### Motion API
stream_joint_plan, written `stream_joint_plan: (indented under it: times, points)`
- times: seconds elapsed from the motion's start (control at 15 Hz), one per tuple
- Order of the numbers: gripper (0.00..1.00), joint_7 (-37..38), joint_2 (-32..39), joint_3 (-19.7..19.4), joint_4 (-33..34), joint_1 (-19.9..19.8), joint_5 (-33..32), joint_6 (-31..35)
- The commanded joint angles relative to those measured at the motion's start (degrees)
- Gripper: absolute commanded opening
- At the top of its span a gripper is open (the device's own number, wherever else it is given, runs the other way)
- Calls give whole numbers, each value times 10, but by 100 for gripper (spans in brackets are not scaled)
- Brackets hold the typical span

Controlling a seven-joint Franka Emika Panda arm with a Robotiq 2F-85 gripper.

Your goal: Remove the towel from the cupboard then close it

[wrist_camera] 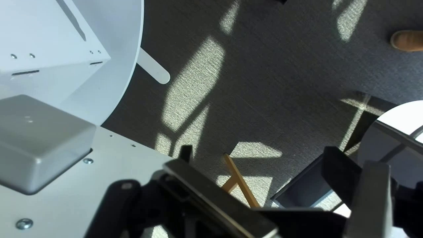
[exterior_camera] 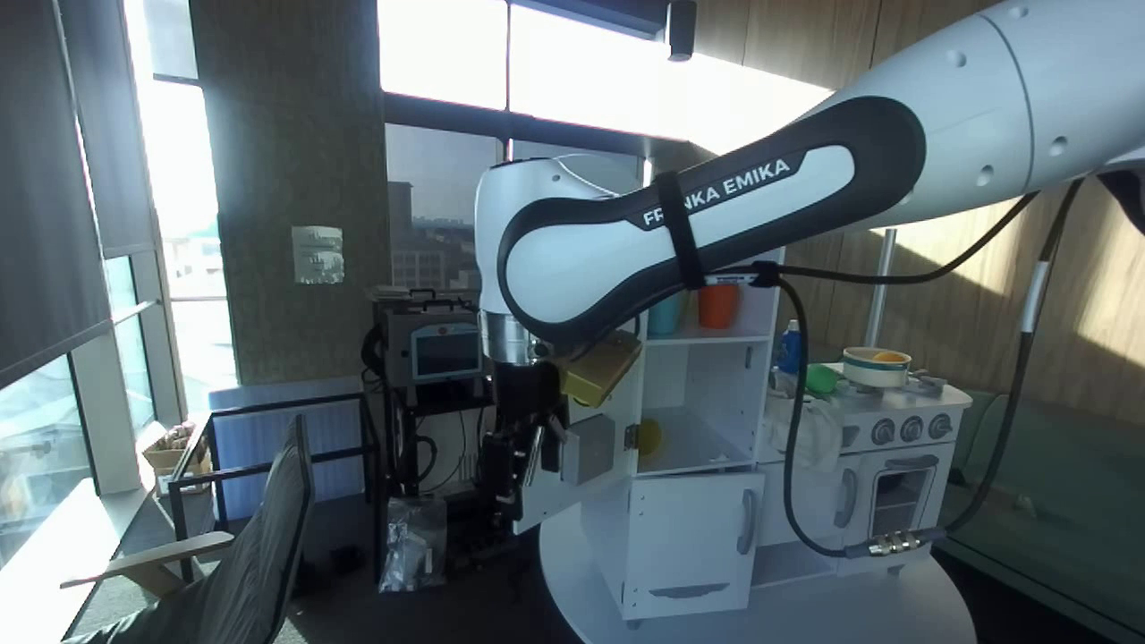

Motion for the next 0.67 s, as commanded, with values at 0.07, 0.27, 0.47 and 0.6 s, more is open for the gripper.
stream_joint_plan:
  times: [0.07,0.27,0.47,0.6]
  points:
    - [100,5,49,3,56,17,-4,34]
    - [100,13,70,3,67,28,-18,91]
    - [100,52,82,-6,64,43,-67,167]
    - [100,86,84,-13,61,50,-94,203]
